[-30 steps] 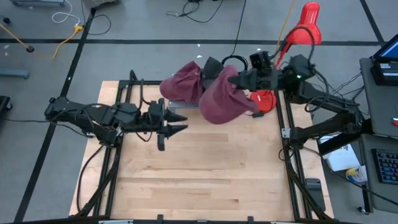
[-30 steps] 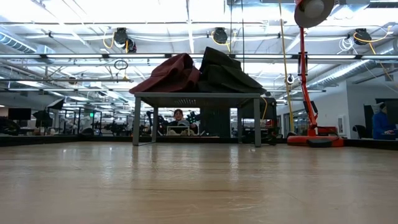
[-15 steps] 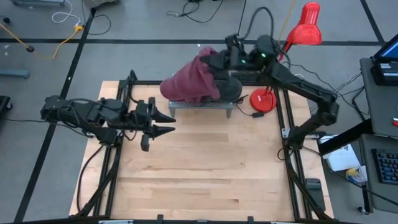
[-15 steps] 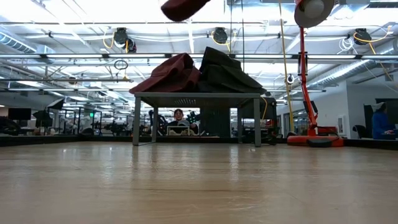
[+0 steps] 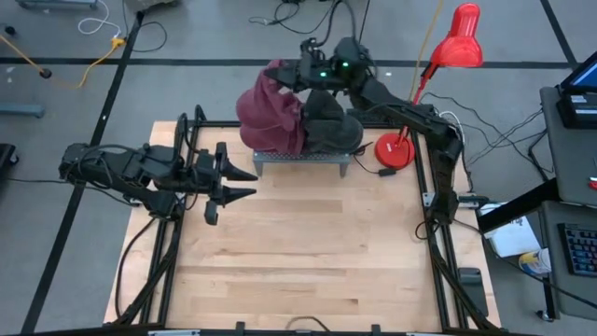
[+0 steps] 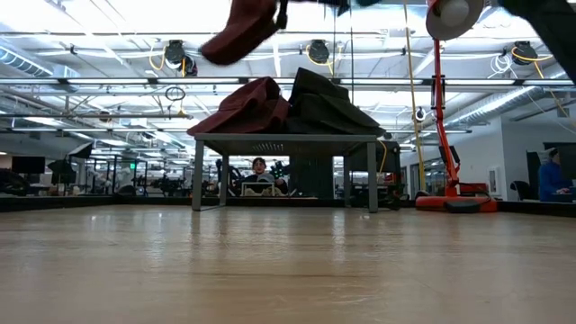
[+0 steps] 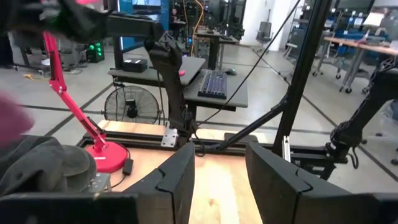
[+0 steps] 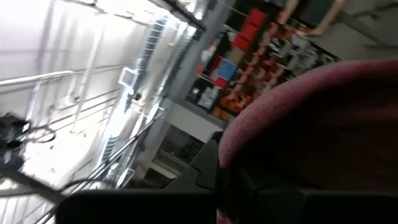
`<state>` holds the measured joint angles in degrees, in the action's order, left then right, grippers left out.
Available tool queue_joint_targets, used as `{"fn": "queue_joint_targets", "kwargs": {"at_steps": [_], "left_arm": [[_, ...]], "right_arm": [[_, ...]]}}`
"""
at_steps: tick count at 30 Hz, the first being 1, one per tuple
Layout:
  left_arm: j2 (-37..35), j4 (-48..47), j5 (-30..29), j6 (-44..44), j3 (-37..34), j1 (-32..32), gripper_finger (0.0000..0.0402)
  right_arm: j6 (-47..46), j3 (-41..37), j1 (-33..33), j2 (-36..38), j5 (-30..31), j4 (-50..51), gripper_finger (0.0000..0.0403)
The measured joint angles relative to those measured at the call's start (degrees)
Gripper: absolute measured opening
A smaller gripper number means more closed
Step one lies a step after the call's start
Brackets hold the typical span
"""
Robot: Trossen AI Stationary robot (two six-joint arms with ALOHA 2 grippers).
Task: Pick & Place hat
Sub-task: Stack the bottom maroon cap on the maroon cap on the shelf
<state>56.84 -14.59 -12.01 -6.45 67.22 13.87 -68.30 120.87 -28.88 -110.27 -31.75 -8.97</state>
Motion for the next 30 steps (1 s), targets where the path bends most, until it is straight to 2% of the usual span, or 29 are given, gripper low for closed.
{"fn": "queue_joint_targets", "kwargs": {"at_steps": [12, 16, 30], "left_arm": [[0.1, -3.2, 0.0, -0.3, 0.0, -0.4, 0.0147], [0.2, -3.5, 0.0, -0.3, 0.0, -0.4, 0.0147], [0.2, -3.3, 0.0, 0.0, 0.0, -0.4, 0.0147]], "right_arm": [[-2.6, 0.4, 0.0, -8.8, -0.1, 0.4, 0.0006], [-1.5, 0.4, -0.7, -9.1, -1.8, 4.2, 0.0006], [8.6, 0.4, -3.0, -9.0, -1.8, 17.5, 0.0005]]}}
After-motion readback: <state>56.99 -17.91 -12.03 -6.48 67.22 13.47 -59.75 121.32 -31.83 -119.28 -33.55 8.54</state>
